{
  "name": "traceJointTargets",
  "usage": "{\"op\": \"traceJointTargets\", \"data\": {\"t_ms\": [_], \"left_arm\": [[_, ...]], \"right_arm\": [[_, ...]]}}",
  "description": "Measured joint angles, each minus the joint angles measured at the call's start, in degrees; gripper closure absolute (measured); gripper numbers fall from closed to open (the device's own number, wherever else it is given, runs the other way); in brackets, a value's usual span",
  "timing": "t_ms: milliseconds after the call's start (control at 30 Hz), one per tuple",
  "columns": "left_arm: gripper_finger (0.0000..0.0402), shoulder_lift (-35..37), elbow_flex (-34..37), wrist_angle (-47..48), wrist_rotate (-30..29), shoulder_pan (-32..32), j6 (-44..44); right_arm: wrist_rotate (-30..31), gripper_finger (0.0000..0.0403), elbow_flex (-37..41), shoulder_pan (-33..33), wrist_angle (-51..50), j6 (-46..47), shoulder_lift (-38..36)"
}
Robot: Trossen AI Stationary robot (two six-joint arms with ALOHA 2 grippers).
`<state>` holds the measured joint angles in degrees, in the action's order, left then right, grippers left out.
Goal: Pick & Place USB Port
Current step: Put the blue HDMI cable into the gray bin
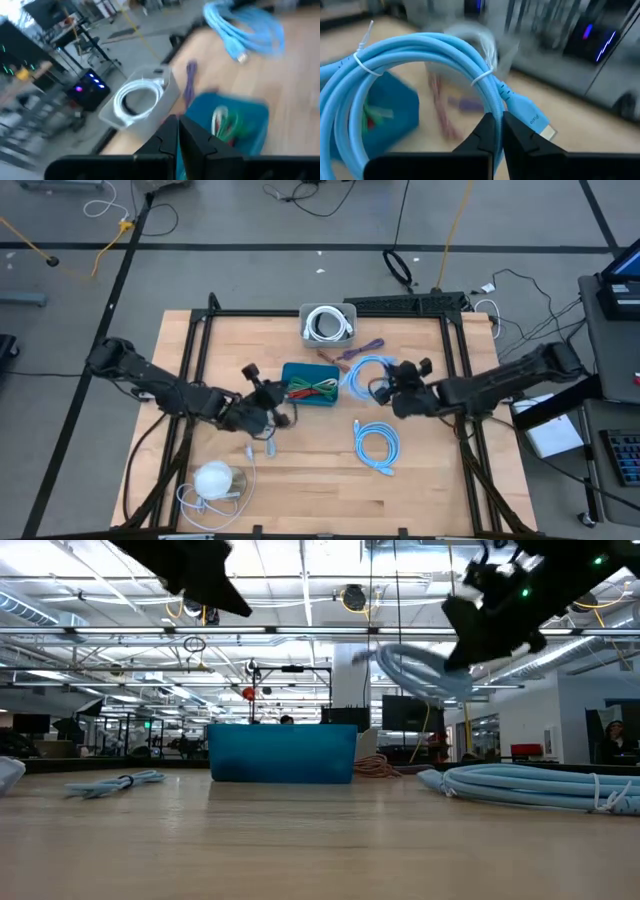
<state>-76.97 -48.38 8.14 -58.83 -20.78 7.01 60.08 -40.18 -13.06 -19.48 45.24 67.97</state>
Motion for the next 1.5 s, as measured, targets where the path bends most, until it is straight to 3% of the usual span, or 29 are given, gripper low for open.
{"op": "traceJointTargets", "data": {"t_ms": [67,100,133,267,300,367,467,633,733,833,967,1233,1500], "left_arm": [[0.0380,1.3,3.6,-11.6,3.3,2.0,-0.2],[0.0380,2.0,5.7,-18.2,7.8,3.3,-0.7],[0.0380,2.8,8.0,-24.6,13.7,5.0,-1.2],[0.0380,4.8,15.2,-44.3,47.6,15.4,2.0],[0.0380,5.2,15.8,-45.5,53.4,18.0,3.0],[0.0380,6.3,15.2,-43.7,59.5,22.5,2.7],[0.0376,6.6,11.5,-35.4,61.3,26.5,-2.0],[0.0316,5.8,1.6,-18.7,63.2,26.5,-5.9],[0.0256,5.2,-1.5,-13.4,63.6,25.0,-6.5],[0.0202,4.9,-2.6,-13.9,63.2,23.3,-7.0],[0.0156,4.1,-2.5,-13.0,57.9,20.9,-7.2],[0.0153,1.2,-2.3,-14.4,52.0,18.6,-7.1],[0.0163,-2.5,-2.5,-18.1,52.0,19.5,-5.6]], "right_arm": [[5.0,0.0397,0.0,-2.9,4.3,-4.1,0.4],[7.2,0.0397,0.0,-4.1,7.7,-7.6,1.1],[9.7,0.0397,0.0,-5.2,11.6,-11.8,2.1],[17.7,0.0397,-0.1,-8.5,29.7,-31.6,8.6],[18.5,0.0397,-0.1,-8.7,35.6,-38.6,10.5],[17.9,0.0397,-0.1,-9.2,47.2,-51.4,14.3],[18.4,0.0397,-2.1,-9.9,59.6,-65.3,20.3],[25.8,0.0397,-8.1,-9.9,61.2,-82.4,28.6],[25.4,0.0397,-10.1,-9.4,61.3,-83.5,31.1],[25.3,0.0397,-10.8,-9.1,61.7,-83.5,32.3],[25.9,0.0397,-10.9,-9.2,66.0,-83.6,31.8],[26.8,0.0397,-11.0,-10.3,72.9,-86.0,30.1],[25.1,0.0397,-11.0,-10.6,74.9,-86.9,30.1]]}}
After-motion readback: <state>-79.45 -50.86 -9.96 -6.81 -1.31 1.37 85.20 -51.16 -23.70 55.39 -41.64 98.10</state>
